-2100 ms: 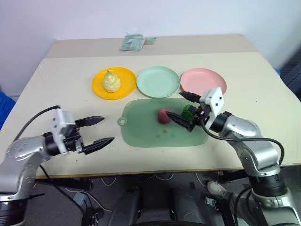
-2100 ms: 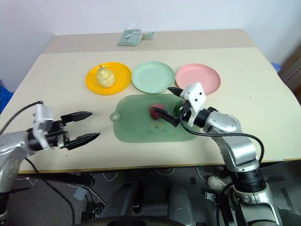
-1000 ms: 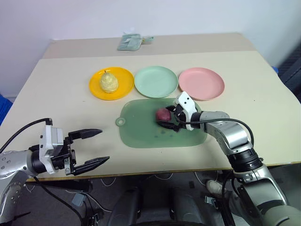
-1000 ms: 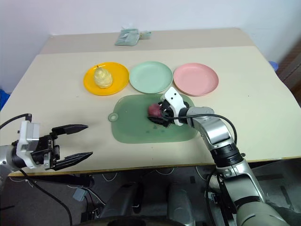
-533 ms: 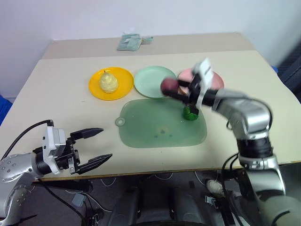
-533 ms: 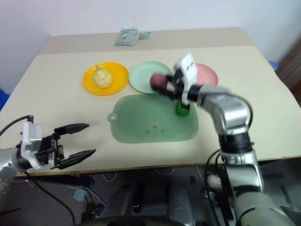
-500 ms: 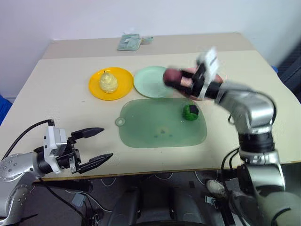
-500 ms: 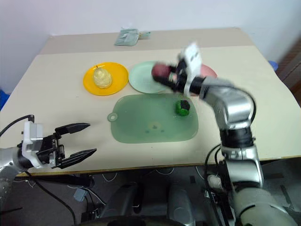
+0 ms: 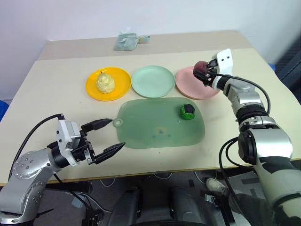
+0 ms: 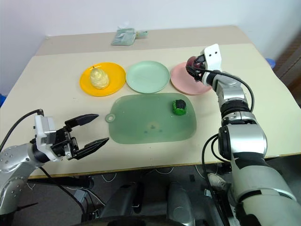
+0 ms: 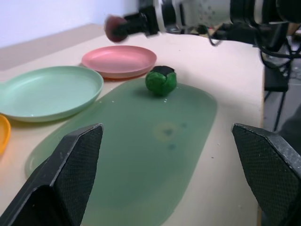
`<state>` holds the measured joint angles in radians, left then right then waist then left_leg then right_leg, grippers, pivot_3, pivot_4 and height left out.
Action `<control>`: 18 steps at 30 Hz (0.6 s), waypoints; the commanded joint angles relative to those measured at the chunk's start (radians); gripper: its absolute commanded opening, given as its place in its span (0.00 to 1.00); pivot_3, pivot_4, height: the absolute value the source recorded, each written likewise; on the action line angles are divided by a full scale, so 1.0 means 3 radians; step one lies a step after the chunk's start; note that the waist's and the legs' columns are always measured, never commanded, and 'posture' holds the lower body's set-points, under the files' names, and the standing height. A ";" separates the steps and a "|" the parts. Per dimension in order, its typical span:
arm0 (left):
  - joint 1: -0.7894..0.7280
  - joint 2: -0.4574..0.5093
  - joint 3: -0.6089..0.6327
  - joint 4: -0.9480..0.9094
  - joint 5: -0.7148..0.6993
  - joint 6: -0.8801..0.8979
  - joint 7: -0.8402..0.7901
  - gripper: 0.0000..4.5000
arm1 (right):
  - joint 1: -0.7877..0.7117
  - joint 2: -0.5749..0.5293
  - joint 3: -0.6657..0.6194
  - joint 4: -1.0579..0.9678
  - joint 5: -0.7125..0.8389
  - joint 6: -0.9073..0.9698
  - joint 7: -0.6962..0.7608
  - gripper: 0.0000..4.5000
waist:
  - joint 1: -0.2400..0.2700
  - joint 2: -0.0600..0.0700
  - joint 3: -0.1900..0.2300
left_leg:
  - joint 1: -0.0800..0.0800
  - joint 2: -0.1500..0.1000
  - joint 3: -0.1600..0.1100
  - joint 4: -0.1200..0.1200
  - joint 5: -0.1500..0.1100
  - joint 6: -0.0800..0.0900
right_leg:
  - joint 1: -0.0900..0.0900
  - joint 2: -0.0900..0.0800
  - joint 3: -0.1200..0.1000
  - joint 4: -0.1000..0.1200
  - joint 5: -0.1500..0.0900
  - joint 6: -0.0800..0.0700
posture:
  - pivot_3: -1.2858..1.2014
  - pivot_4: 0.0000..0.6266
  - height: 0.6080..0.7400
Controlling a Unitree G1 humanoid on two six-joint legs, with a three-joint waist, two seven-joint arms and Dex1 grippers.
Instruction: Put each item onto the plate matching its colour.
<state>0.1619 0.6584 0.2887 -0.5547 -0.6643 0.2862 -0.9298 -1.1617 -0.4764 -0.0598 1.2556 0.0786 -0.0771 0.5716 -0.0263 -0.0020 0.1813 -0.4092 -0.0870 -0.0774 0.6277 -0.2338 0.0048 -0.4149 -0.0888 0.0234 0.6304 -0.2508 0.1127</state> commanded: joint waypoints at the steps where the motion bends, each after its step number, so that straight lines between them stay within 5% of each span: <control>1: 0.0025 0.0009 0.0026 -0.0181 -0.0035 0.0026 0.0105 1.00 | -0.0180 0.0054 -0.0065 0.0115 -0.0078 -0.0149 -0.0108 0.61 | 0.0000 0.0000 0.0000 | 0.0000 0.0000 0.0000 0.0000 0.0000 0.0000 | 0.0000 0.0001 0.0000 0.0000 0.0000 0.0000 | 0.52 0.24 1.00; 3: 0.0013 0.0014 0.0008 -0.0211 -0.0021 0.0056 0.0161 1.00 | -0.0171 0.0092 -0.0089 0.0169 -0.0100 -0.0141 -0.0143 0.61 | 0.0001 0.0000 0.0000 | 0.0000 0.0000 0.0000 0.0001 0.0000 -0.0001 | 0.0000 0.0003 0.0000 0.0001 0.0000 0.0000 | 0.52 0.24 1.00; 8: -0.0082 -0.0020 -0.0100 -0.0261 0.0014 0.0106 0.0322 1.00 | -0.0104 0.0157 -0.0135 0.0222 -0.0136 -0.0123 -0.0182 0.99 | 0.0019 0.0000 0.0000 | 0.0000 -0.0001 0.0000 0.0003 0.0000 -0.0001 | 0.0001 0.0004 0.0000 0.0001 0.0000 0.0000 | 0.52 0.24 1.00; 13: -0.0117 -0.0007 -0.0145 -0.0263 -0.0014 0.0128 0.0353 1.00 | -0.0110 0.0096 -0.0169 0.0163 -0.0161 -0.0188 -0.0169 0.99 | 0.0020 0.0000 0.0000 | 0.0000 -0.0001 -0.0001 0.0004 0.0000 -0.0001 | 0.0002 0.0004 0.0000 0.0001 0.0000 0.0000 | 0.52 0.24 1.00; 18: -0.0160 0.0005 -0.0168 -0.0198 -0.0030 0.0127 0.0305 1.00 | -0.0004 -0.0072 -0.0285 -0.0214 0.0038 -0.0087 0.0483 0.99 | 0.0024 0.0001 0.0001 | 0.0000 -0.0002 -0.0001 0.0004 0.0000 0.0000 | 0.0003 0.0005 -0.0001 0.0001 0.0000 0.0000 | 0.52 0.24 1.00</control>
<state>0.1206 0.6516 0.2377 -0.6015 -0.6627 0.3265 -0.8314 -1.1547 -0.4677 -0.1176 1.2707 0.0527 -0.1040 0.6545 -0.0190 -0.0016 0.1815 -0.4091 -0.0876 -0.0778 0.6289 -0.2337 0.0047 -0.4141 -0.0875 0.0232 0.6308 -0.2507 0.1129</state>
